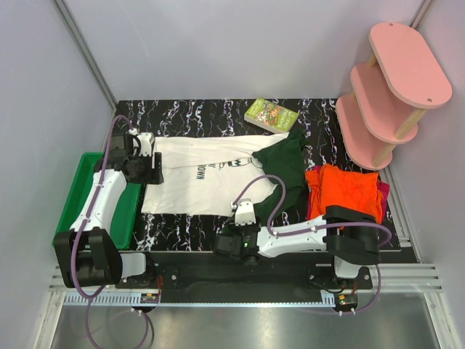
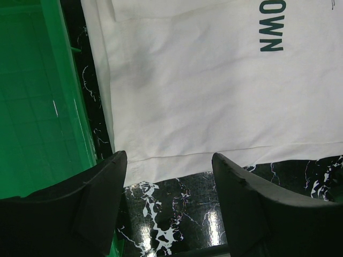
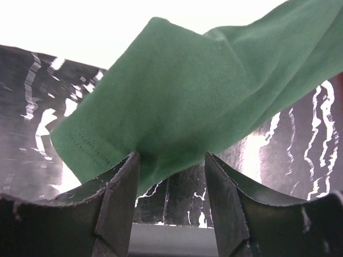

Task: Fold and stack the t-shirts
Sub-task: Fold the tshirt

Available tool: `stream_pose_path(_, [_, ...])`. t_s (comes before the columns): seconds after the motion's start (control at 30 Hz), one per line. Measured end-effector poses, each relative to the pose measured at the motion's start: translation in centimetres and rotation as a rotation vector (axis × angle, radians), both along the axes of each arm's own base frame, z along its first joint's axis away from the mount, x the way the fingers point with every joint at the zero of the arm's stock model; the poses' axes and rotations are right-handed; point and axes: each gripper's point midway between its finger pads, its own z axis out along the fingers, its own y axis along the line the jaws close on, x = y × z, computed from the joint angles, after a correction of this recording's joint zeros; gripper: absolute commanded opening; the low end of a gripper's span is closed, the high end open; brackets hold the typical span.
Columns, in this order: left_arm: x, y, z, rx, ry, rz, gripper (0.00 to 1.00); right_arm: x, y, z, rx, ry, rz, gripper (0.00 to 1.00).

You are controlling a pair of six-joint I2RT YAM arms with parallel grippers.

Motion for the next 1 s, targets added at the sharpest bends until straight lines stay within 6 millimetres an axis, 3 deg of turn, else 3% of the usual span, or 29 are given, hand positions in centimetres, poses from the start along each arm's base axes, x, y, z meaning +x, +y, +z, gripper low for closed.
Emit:
stream_pose_path(0.2, [0.0,-0.1,0.0,-0.007,0.001,-0.004,0.70,-0.4,-0.4,-2.4,-0.029,0.030,-0.024,0.55])
stream_pose_path(0.3, [0.0,-0.2,-0.1,-0.012,0.005,-0.007,0.70,-0.4,-0.2,-2.5,-0.014,0.035,-0.034,0.34])
stream_pose_path(0.33, [0.0,-0.2,-0.1,-0.013,0.006,-0.007,0.70,-0.5,0.0,-2.5,-0.007,0.037,-0.037,0.16])
stream_pose_path(0.4, [0.0,-0.3,-0.2,-0.014,0.010,-0.008,0.70,-0.6,0.3,-2.6,0.014,0.045,-0.045,0.00])
stream_pose_path(0.63, [-0.1,-0.3,-0.7,-0.017,0.027,-0.009,0.69,-0.7,-0.1,-1.7,-0.024,0.052,-0.054,0.00])
stream_pose_path(0.8, [0.0,-0.3,-0.8,-0.020,0.032,-0.011,0.69,0.9,2.4,2.3,-0.017,-0.012,-0.020,0.00])
stream_pose_path(0.9, [-0.1,-0.4,-0.8,-0.022,0.032,-0.013,0.69,2.5,4.2,5.4,0.017,-0.059,-0.015,0.00])
stream_pose_path(1.0, [-0.1,-0.5,-0.8,-0.024,0.032,-0.017,0.69,4.6,4.8,7.4,0.024,-0.090,-0.033,0.00])
